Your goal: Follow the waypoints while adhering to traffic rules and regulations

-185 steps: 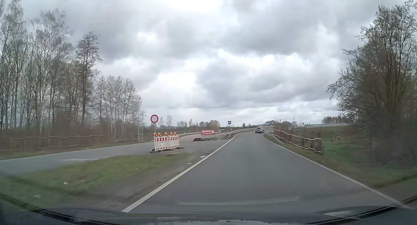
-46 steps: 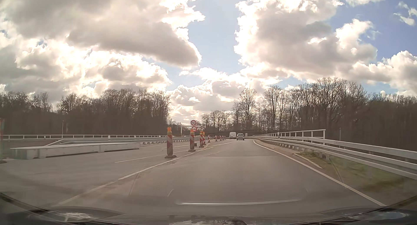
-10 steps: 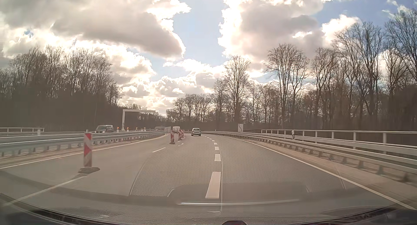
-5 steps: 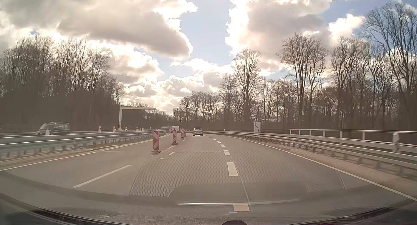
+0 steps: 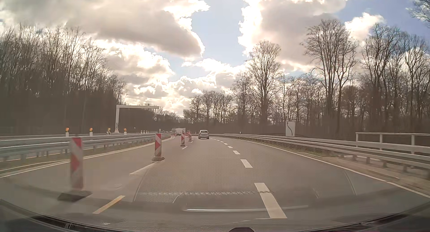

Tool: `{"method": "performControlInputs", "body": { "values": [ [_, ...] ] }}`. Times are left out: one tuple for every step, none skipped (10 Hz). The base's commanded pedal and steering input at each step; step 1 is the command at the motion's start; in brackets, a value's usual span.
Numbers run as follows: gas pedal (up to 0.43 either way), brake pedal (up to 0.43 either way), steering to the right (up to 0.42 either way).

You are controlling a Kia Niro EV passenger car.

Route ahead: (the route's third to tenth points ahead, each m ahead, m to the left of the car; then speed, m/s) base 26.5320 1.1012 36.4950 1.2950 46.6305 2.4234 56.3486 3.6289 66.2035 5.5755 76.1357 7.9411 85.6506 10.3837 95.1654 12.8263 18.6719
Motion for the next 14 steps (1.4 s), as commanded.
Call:
{"method": "performControlInputs", "body": {
  "values": [
    [0.000, 0.000, -0.011],
    [0.000, 0.000, -0.011],
    [0.118, 0.000, -0.011],
    [0.150, 0.000, -0.012],
    [0.169, 0.000, -0.012],
    [0.177, 0.000, -0.014],
    [0.177, 0.000, -0.017],
    [0.177, 0.000, -0.018],
    [0.177, 0.000, -0.017],
    [0.169, 0.000, -0.015],
    [0.150, 0.000, -0.012],
    [0.110, 0.000, -0.009],
    [0.067, 0.000, -0.008],
    [0.047, 0.000, -0.008]
  ]
}}
